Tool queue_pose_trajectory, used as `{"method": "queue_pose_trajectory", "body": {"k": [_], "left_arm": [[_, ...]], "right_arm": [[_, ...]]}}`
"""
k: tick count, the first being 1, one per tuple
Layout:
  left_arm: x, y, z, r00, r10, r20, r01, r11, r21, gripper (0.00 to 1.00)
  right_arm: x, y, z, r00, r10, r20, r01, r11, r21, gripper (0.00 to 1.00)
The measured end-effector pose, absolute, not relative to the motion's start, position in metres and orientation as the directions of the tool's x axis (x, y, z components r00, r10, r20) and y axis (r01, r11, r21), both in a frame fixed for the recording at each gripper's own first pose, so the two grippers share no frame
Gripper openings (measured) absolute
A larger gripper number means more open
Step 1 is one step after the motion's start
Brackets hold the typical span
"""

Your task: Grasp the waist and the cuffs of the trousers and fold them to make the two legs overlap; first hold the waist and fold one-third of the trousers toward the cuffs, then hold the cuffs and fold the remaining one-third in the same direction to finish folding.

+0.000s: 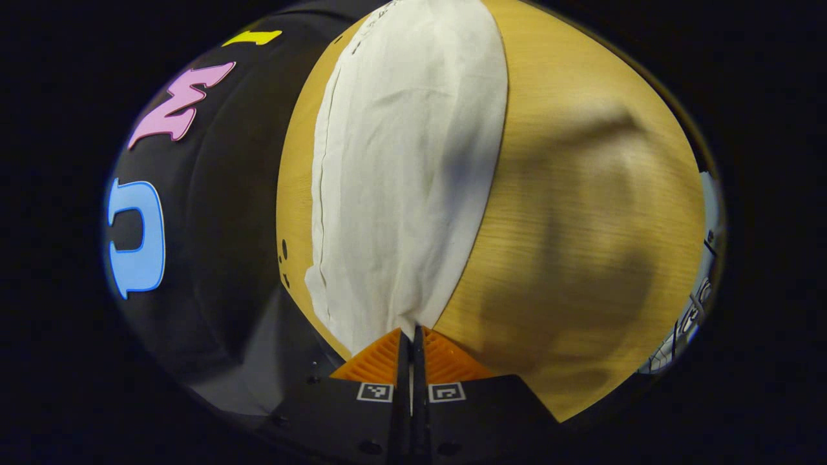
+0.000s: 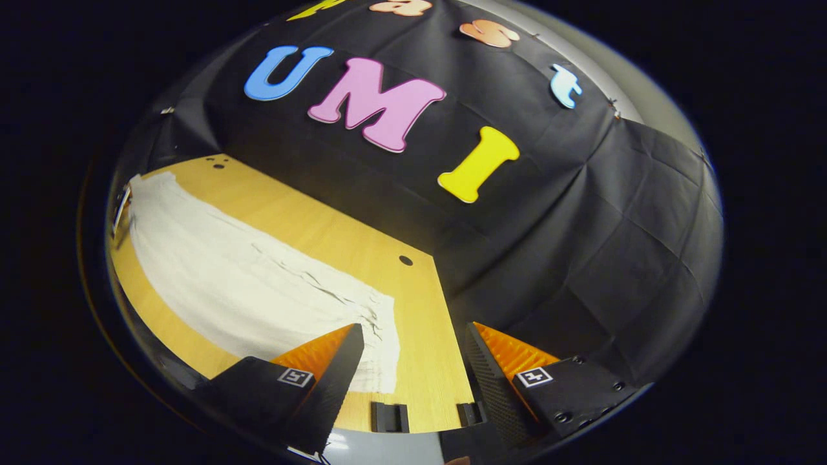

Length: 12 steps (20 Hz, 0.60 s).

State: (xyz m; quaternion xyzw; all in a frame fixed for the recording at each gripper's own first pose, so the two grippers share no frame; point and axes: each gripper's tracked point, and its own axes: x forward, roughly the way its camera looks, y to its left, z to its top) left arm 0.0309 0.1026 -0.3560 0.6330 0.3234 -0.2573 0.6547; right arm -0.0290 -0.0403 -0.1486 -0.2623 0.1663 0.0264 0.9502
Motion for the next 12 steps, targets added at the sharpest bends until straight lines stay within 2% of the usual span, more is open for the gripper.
{"method": "queue_pose_trajectory", "body": {"k": [1,2,7,12], "left_arm": [[0.031,0.104,-0.357,0.645,0.079,-0.760,0.755,0.089,0.650,0.09],[0.031,0.104,-0.357,0.635,0.083,-0.768,0.761,0.101,0.641,0.06],[0.031,0.102,-0.357,0.629,0.089,-0.772,0.772,0.048,0.634,0.06],[0.031,0.103,-0.357,0.611,0.100,-0.785,0.785,0.048,0.618,0.06]], "right_arm": [[-0.026,-0.038,-0.163,0.935,-0.014,-0.354,-0.186,0.831,-0.525,0.98],[-0.024,-0.038,-0.177,0.924,0.009,-0.382,-0.240,0.793,-0.560,0.97],[-0.019,-0.039,-0.256,0.842,0.101,-0.529,-0.486,0.566,-0.666,0.97],[-0.030,-0.041,-0.301,0.757,0.174,-0.630,-0.645,0.352,-0.678,0.96]]}}
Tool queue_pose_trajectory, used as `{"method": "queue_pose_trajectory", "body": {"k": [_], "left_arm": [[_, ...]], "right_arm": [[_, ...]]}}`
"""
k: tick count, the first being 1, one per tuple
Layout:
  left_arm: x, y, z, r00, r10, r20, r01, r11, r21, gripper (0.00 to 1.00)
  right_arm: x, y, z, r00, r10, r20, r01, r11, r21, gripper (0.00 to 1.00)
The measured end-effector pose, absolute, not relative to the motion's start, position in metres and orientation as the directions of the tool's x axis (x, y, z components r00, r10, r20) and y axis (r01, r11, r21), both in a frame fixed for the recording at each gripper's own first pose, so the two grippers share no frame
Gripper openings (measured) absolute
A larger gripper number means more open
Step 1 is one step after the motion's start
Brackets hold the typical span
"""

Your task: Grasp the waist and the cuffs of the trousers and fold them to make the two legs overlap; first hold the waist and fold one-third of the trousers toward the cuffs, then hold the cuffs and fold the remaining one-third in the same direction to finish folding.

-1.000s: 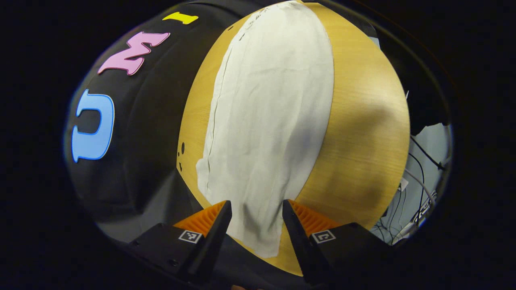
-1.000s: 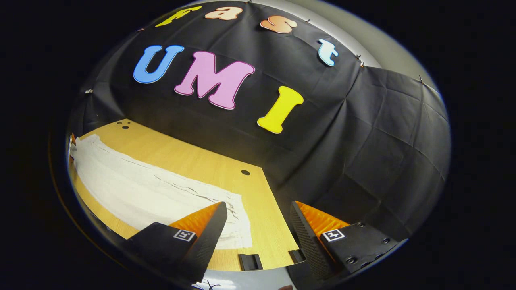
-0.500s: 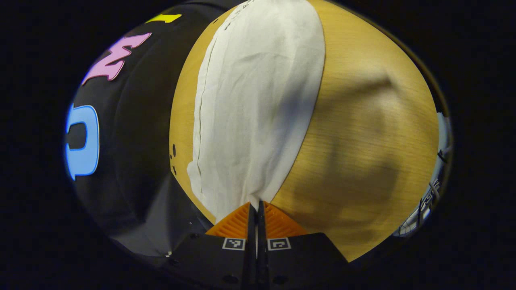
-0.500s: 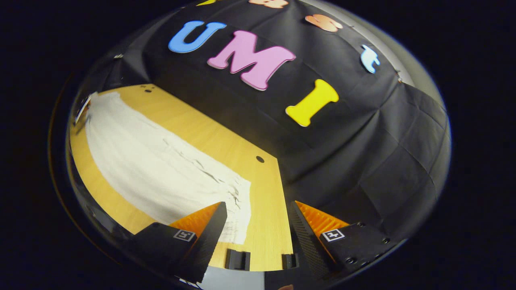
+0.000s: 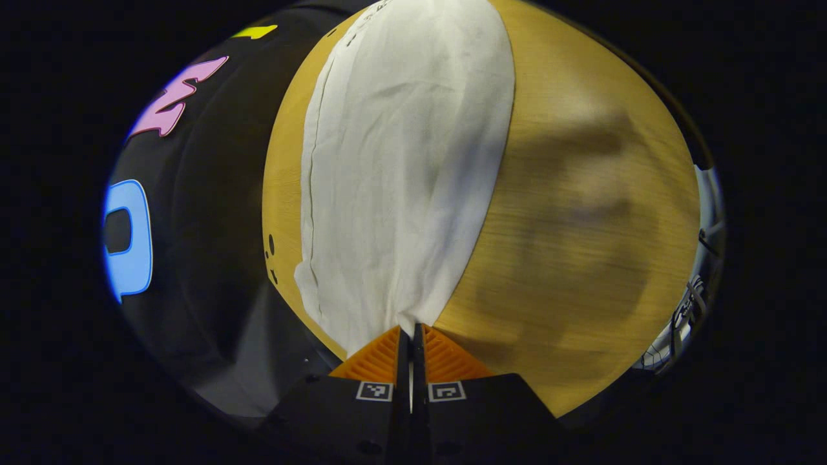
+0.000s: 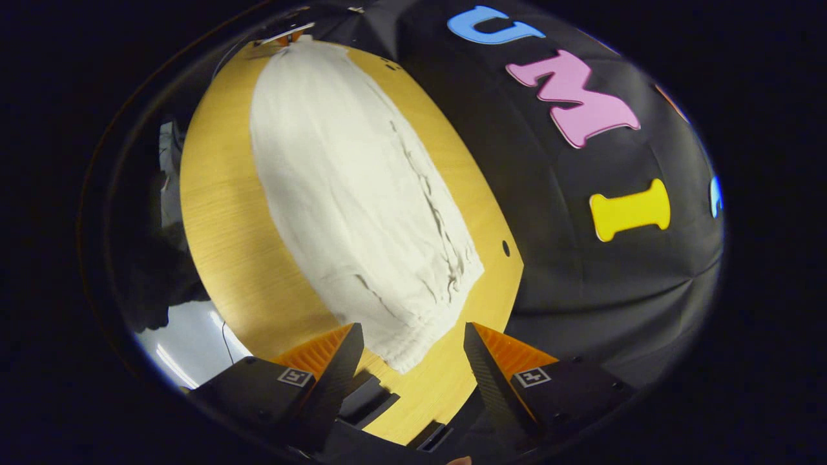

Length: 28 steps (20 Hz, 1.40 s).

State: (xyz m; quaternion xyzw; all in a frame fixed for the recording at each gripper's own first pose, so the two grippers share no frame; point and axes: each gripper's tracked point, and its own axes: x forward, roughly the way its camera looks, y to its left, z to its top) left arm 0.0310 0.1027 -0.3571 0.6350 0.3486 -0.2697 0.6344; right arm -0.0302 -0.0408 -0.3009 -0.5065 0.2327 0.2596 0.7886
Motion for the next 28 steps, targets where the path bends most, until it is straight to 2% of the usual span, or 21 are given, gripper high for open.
{"method": "queue_pose_trajectory", "body": {"k": [8,9,11,12,13,14,17,21,23,28], "left_arm": [[0.031,0.102,-0.358,0.607,0.116,-0.786,0.787,0.044,0.615,0.06],[0.031,0.101,-0.358,0.609,0.117,-0.785,0.787,0.038,0.616,0.06],[0.030,0.100,-0.358,0.611,0.120,-0.782,0.786,0.021,0.617,0.06],[0.031,0.102,-0.358,0.614,0.124,-0.780,0.784,0.016,0.620,0.06],[0.031,0.102,-0.358,0.616,0.131,-0.777,0.782,0.019,0.623,0.06],[0.031,0.102,-0.358,0.616,0.133,-0.776,0.780,0.030,0.625,0.06],[0.030,0.103,-0.359,0.612,0.133,-0.780,0.774,0.100,0.625,0.06],[0.028,0.099,-0.357,0.603,0.143,-0.785,0.775,0.131,0.619,0.06],[0.026,0.096,-0.354,0.628,0.141,-0.766,0.750,0.153,0.643,0.06],[0.001,0.103,-0.337,0.617,0.112,-0.779,0.733,0.278,0.621,0.06]], "right_arm": [[-0.022,-0.037,-0.333,0.686,0.213,-0.696,-0.728,0.180,-0.662,0.96],[-0.017,-0.034,-0.333,0.691,0.225,-0.686,-0.721,0.147,-0.678,0.93],[-0.005,-0.028,-0.339,0.688,0.234,-0.687,-0.720,0.092,-0.688,0.91],[-0.002,-0.026,-0.344,0.682,0.232,-0.694,-0.723,0.076,-0.686,0.86],[0.008,-0.023,-0.344,0.696,0.231,-0.680,-0.708,0.062,-0.703,0.73],[0.011,-0.021,-0.351,0.688,0.230,-0.688,-0.716,0.056,-0.696,0.71],[0.009,-0.021,-0.356,0.669,0.184,-0.720,-0.734,0.011,-0.679,0.11],[0.007,-0.029,-0.361,0.613,0.167,-0.772,-0.790,0.117,-0.602,0.05],[0.008,-0.027,-0.353,0.618,0.174,-0.767,-0.786,0.144,-0.601,0.05],[0.002,-0.027,-0.330,0.645,0.191,-0.740,-0.764,0.184,-0.619,0.05]]}}
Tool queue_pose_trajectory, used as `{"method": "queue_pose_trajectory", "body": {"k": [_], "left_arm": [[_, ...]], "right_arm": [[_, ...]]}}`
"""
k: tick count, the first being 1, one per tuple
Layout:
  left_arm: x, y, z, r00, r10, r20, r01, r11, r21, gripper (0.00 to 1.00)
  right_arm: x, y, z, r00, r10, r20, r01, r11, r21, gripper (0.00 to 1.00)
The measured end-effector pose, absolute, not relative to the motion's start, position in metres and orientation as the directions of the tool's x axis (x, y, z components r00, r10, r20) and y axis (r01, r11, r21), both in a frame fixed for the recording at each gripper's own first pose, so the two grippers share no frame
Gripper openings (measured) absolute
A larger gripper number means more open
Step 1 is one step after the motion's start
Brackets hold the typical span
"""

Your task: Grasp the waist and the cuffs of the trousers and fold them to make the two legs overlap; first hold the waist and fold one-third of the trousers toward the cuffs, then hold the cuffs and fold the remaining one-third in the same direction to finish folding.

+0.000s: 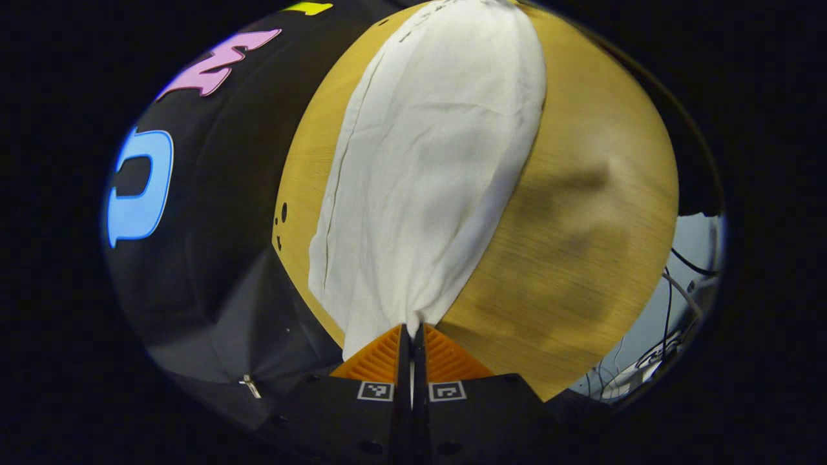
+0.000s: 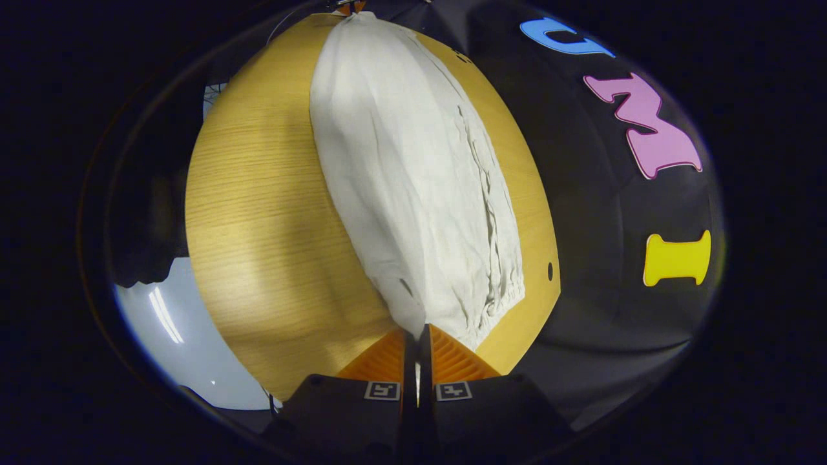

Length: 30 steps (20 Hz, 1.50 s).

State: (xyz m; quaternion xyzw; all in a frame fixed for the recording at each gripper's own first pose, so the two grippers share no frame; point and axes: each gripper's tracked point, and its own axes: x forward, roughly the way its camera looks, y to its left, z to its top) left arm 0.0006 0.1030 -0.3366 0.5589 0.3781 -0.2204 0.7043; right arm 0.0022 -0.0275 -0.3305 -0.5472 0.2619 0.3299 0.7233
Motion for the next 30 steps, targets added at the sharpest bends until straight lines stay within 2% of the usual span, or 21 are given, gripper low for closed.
{"method": "queue_pose_trajectory", "body": {"k": [5,6,7,12,14,22,26,30], "left_arm": [[-0.008,0.099,-0.332,0.615,0.090,-0.784,0.730,0.313,0.608,0.05],[-0.007,0.098,-0.330,0.618,0.084,-0.782,0.724,0.328,0.607,0.06],[-0.004,0.096,-0.328,0.626,0.076,-0.776,0.714,0.345,0.610,0.05],[0.007,0.097,-0.314,0.661,0.068,-0.747,0.630,0.491,0.602,0.05],[0.013,0.095,-0.309,0.664,0.075,-0.744,0.603,0.534,0.592,0.05],[0.100,0.087,-0.284,0.662,0.077,-0.746,0.584,0.572,0.577,0.05],[0.132,0.081,-0.301,0.632,0.089,-0.770,0.613,0.550,0.567,0.05],[0.146,0.080,-0.330,0.577,0.113,-0.809,0.626,0.574,0.527,0.05]], "right_arm": [[0.009,-0.023,-0.304,0.682,0.187,-0.707,-0.731,0.221,-0.646,0.05],[0.012,-0.023,-0.298,0.692,0.183,-0.698,-0.720,0.234,-0.653,0.10],[0.016,-0.022,-0.290,0.706,0.183,-0.685,-0.707,0.253,-0.661,0.05],[0.049,-0.016,-0.255,0.767,0.157,-0.622,-0.624,0.406,-0.667,0.05],[0.061,-0.013,-0.249,0.778,0.151,-0.610,-0.607,0.431,-0.668,0.05],[0.123,0.003,-0.229,0.800,0.168,-0.575,-0.576,0.484,-0.659,0.05],[0.154,0.008,-0.244,0.782,0.148,-0.605,-0.588,0.496,-0.638,0.05],[0.179,0.009,-0.272,0.742,0.113,-0.660,-0.621,0.487,-0.614,0.05]]}}
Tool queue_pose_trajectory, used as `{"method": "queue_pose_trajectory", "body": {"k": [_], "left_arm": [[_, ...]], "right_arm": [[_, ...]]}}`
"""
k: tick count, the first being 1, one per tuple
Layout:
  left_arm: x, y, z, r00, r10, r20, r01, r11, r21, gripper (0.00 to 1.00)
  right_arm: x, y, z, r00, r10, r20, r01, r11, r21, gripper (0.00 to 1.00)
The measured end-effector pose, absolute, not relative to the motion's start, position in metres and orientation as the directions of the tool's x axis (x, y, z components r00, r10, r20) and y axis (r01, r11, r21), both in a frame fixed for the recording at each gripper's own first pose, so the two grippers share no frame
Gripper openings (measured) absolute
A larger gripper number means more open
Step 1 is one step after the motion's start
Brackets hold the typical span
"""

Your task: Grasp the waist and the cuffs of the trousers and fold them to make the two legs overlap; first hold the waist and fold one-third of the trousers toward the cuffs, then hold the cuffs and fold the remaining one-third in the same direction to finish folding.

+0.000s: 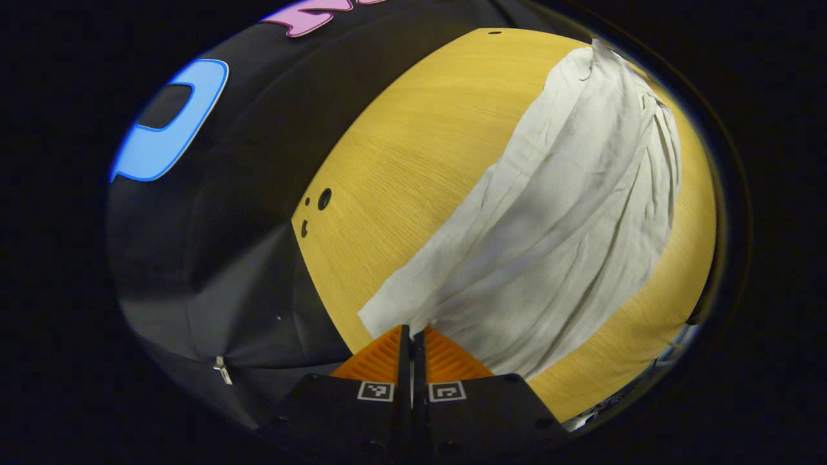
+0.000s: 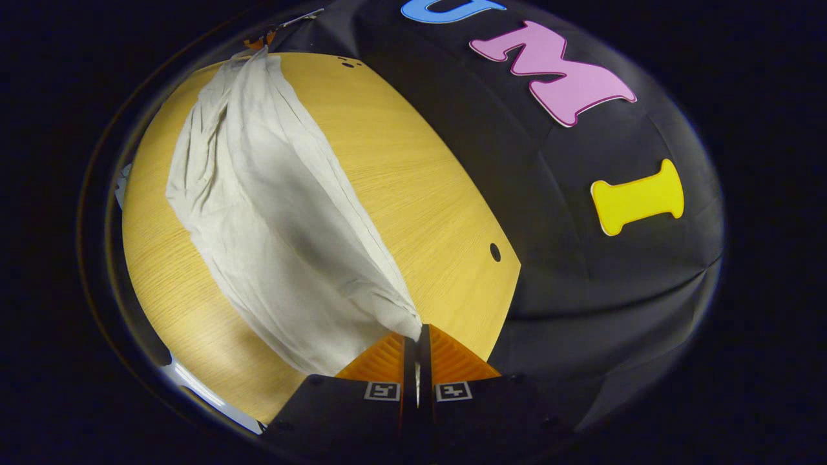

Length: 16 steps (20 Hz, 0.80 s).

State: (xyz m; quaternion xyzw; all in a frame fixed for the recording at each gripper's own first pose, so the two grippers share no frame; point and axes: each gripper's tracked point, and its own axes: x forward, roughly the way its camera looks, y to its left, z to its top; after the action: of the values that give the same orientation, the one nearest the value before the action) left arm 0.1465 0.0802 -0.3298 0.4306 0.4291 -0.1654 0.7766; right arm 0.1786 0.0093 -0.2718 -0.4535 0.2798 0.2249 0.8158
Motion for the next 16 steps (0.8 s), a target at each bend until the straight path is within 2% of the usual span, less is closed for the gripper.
{"method": "queue_pose_trajectory", "body": {"k": [1,2,3,4,5,11,13,14,15,16], "left_arm": [[0.147,0.079,-0.337,0.562,0.116,-0.819,0.633,0.577,0.516,0.05],[0.148,0.078,-0.345,0.549,0.118,-0.828,0.640,0.579,0.506,0.05],[0.147,0.078,-0.352,0.533,0.123,-0.837,0.649,0.575,0.498,0.05],[0.148,0.080,-0.358,0.519,0.127,-0.846,0.660,0.569,0.490,0.06],[0.149,0.080,-0.365,0.501,0.132,-0.855,0.672,0.563,0.481,0.06],[0.150,0.076,-0.387,0.447,0.146,-0.883,0.707,0.547,0.448,0.06],[0.151,0.075,-0.386,0.455,0.147,-0.878,0.711,0.533,0.458,0.09],[0.151,0.075,-0.385,0.463,0.151,-0.873,0.712,0.523,0.468,0.10],[0.153,0.075,-0.384,0.477,0.155,-0.865,0.712,0.509,0.484,0.13],[0.156,0.077,-0.382,0.495,0.162,-0.854,0.709,0.493,0.504,0.22]], "right_arm": [[0.183,0.009,-0.280,0.732,0.104,-0.674,-0.625,0.496,-0.602,0.05],[0.187,0.009,-0.288,0.720,0.094,-0.688,-0.628,0.512,-0.587,0.10],[0.191,0.007,-0.296,0.707,0.082,-0.703,-0.629,0.528,-0.571,0.06],[0.191,0.007,-0.302,0.692,0.067,-0.719,-0.628,0.547,-0.554,0.10],[0.193,0.008,-0.310,0.677,0.055,-0.734,-0.626,0.567,-0.535,0.05],[0.200,0.009,-0.344,0.605,0.009,-0.796,-0.633,0.613,-0.474,0.06],[0.201,0.009,-0.354,0.596,-0.009,-0.803,-0.637,0.603,-0.479,0.08],[0.202,0.010,-0.355,0.604,-0.021,-0.797,-0.633,0.596,-0.495,0.14],[0.203,0.010,-0.354,0.618,-0.038,-0.785,-0.624,0.584,-0.519,0.11],[0.202,0.009,-0.355,0.627,-0.055,-0.777,-0.619,0.571,-0.540,0.13]]}}
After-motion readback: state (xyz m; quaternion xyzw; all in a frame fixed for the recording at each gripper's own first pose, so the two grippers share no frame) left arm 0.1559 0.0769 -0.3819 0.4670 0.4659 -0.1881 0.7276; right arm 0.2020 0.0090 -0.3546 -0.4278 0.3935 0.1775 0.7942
